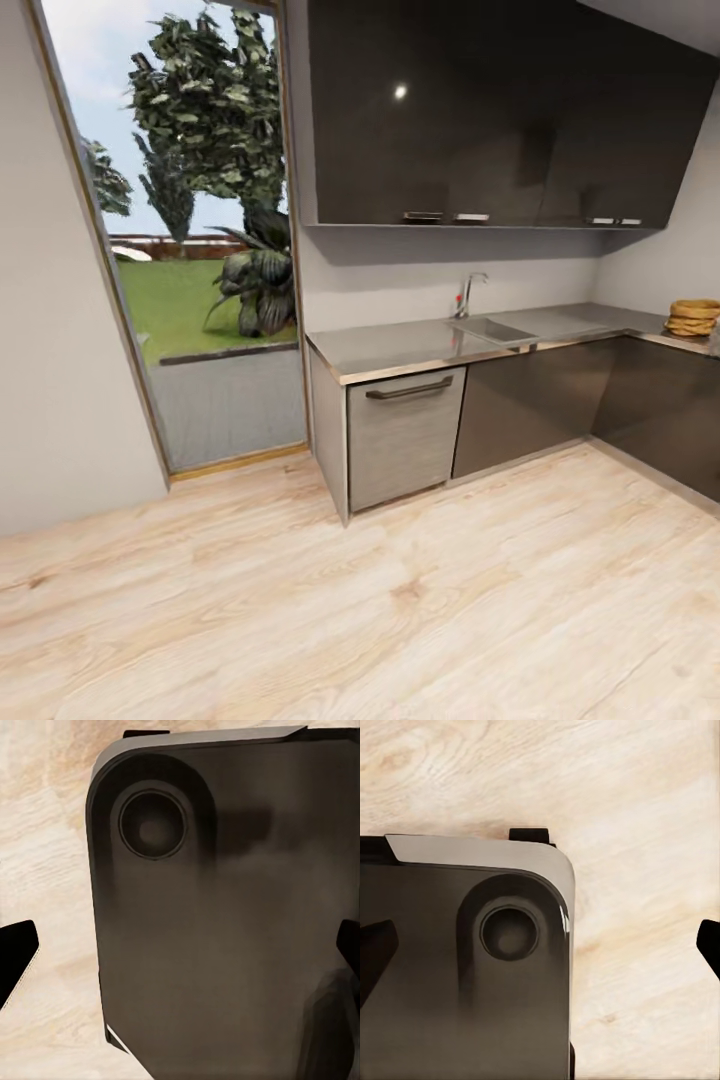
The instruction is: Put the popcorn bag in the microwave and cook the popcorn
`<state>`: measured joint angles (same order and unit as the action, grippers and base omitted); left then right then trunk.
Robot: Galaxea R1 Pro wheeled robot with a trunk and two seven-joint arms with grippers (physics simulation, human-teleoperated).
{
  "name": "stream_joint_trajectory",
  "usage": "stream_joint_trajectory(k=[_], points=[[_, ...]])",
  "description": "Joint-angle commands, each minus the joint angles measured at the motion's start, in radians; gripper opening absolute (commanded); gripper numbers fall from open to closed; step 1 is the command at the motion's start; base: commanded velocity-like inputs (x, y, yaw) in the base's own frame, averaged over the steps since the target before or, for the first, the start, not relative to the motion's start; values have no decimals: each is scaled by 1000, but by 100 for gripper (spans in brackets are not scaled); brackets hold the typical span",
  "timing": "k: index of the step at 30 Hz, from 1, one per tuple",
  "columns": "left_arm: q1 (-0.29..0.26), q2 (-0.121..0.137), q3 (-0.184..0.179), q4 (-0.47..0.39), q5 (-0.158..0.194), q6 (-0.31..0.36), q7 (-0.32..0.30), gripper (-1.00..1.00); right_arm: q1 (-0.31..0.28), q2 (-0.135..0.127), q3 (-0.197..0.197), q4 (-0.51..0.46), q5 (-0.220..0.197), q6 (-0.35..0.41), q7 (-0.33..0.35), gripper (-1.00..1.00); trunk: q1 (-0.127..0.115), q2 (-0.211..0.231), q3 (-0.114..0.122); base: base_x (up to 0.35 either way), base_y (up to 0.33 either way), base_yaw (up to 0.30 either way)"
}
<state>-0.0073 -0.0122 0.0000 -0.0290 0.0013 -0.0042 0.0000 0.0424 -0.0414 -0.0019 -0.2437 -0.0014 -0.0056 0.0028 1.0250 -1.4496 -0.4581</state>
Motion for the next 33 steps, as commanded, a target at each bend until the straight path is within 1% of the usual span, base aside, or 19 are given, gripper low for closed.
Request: stream_joint_trajectory(k=[1,33], points=[[0,0,0,0,0,0,0,100,1,0,0,-2,0,-1,0,100,0,0,-1,0,0,-294],[0,0,0,0,0,0,0,100,0,0,0,-2,0,-1,0,100,0,0,-1,0,0,-295]])
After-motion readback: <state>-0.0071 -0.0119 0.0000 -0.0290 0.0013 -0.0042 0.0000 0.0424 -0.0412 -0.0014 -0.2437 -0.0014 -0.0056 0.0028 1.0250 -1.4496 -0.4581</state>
